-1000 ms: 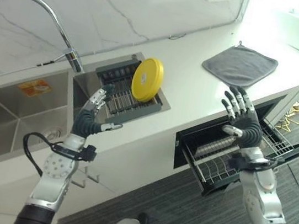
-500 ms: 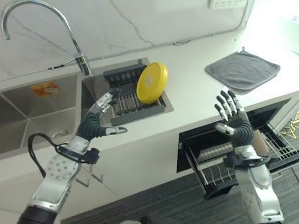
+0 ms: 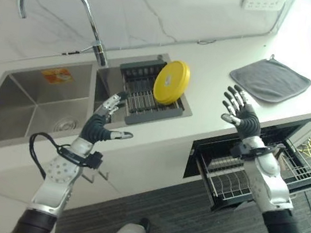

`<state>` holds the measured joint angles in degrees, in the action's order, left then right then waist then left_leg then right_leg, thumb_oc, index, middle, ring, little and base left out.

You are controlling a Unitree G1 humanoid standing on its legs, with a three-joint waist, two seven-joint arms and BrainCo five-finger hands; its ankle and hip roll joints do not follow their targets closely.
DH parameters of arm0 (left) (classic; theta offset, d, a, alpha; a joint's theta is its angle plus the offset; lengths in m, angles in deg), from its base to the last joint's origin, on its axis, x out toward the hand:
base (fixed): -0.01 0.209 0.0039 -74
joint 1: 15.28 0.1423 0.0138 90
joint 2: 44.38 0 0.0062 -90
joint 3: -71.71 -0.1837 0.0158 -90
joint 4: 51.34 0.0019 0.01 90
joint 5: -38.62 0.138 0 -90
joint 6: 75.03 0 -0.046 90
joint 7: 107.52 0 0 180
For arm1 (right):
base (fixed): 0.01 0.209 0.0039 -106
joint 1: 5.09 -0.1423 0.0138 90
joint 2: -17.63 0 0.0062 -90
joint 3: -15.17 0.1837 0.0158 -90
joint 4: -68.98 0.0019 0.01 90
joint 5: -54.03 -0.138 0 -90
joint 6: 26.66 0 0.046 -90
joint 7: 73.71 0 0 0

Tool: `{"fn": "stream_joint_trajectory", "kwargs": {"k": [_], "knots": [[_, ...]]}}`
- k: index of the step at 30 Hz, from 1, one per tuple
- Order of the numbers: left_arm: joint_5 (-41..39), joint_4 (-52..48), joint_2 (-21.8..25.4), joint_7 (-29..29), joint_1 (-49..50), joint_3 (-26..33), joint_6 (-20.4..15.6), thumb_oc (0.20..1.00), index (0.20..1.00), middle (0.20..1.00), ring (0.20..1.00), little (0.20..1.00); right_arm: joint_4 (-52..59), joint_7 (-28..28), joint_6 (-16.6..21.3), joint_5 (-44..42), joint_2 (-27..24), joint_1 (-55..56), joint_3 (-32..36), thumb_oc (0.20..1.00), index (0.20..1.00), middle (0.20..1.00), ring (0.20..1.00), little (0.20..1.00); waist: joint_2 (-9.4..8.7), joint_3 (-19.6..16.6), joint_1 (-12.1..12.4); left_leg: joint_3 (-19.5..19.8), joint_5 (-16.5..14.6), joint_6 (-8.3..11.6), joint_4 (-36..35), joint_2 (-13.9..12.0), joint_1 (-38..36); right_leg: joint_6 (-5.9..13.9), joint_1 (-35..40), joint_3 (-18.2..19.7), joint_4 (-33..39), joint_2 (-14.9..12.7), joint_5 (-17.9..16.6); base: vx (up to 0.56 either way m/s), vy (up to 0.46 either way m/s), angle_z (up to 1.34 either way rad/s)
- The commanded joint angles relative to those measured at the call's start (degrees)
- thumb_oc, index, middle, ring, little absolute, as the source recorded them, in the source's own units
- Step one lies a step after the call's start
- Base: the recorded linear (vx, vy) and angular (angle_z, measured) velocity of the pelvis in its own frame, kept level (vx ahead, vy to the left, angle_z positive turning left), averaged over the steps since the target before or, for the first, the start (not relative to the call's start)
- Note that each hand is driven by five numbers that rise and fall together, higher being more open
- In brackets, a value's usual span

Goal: Place the dishes in the dishwasher.

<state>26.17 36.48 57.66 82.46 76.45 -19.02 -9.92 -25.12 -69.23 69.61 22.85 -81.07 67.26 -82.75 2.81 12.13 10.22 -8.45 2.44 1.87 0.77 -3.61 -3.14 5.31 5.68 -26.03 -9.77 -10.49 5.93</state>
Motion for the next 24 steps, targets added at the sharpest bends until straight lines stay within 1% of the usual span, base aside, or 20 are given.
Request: {"fn": "stream_joint_trajectory", "kwargs": {"k": [1,8,12,15,19,24], "knots": [[-2.24,-5.07,2.96,0.14,-2.53,-1.53,-2.61,1.000,1.000,1.000,1.000,1.000,0.75,-0.54,0.96,-0.77,-1.31,-5.68,1.86,1.000,1.000,1.000,1.000,1.000,-0.97,1.15,1.56,0.75,-1.54,0.19,2.85,0.10,0.04,-0.64,0.70,0.99,-0.56,-0.32,-2.00,0.07,0.013,0.03],[-2.18,-5.54,3.55,0.84,-1.15,-2.00,-1.37,1.000,1.000,1.000,1.000,1.000,-1.93,-3.01,-0.04,-3.01,-2.06,-6.69,2.37,1.000,1.000,1.000,1.000,1.000,-1.08,1.28,2.65,1.92,-1.45,-0.01,2.93,0.30,-1.13,-0.92,2.45,0.89,-0.03,0.23,-2.16,0.07,0.009,0.07],[-2.80,-5.45,4.03,1.78,-0.83,-2.36,-1.09,1.000,1.000,1.000,1.000,1.000,-3.74,-2.49,-1.93,-2.12,-2.68,-8.61,2.47,1.000,1.000,1.000,1.000,1.000,-0.99,1.00,3.18,2.50,-1.24,0.09,2.29,0.36,-1.99,-0.98,3.44,0.65,0.33,0.45,-2.11,0.08,0.017,0.07],[-3.53,-5.43,4.43,2.76,-0.56,-2.85,-0.88,1.000,1.000,1.000,1.000,1.000,-5.85,-3.12,-4.01,-1.89,-3.47,-10.23,1.84,1.000,1.000,1.000,1.000,1.000,-0.84,0.77,3.62,2.87,-1.11,0.25,2.12,0.47,-2.76,-1.16,4.49,0.28,0.51,0.58,-2.07,0.10,0.037,0.02],[-4.03,-5.82,4.74,3.62,-0.23,-3.21,-0.42,1.000,1.000,1.000,1.000,1.000,-8.62,-3.20,-4.69,-2.30,-4.48,-11.11,1.78,1.000,1.000,1.000,1.000,1.000,-0.66,0.78,3.95,3.20,-1.04,0.31,2.33,0.58,-3.29,-1.25,5.10,-0.09,0.24,0.48,-2.11,0.09,0.034,0.07],[-5.30,-6.87,6.36,6.55,0.62,-3.71,-0.26,1.000,1.000,1.000,1.000,1.000,-12.89,-2.56,-5.84,-3.22,-6.43,-11.86,2.48,1.000,1.000,1.000,1.000,1.000,-0.18,1.56,4.62,4.06,-0.78,-0.59,2.76,1.24,-4.24,-1.05,5.86,-0.83,-1.91,-0.38,-2.36,0.19,0.034,0.12]]}}
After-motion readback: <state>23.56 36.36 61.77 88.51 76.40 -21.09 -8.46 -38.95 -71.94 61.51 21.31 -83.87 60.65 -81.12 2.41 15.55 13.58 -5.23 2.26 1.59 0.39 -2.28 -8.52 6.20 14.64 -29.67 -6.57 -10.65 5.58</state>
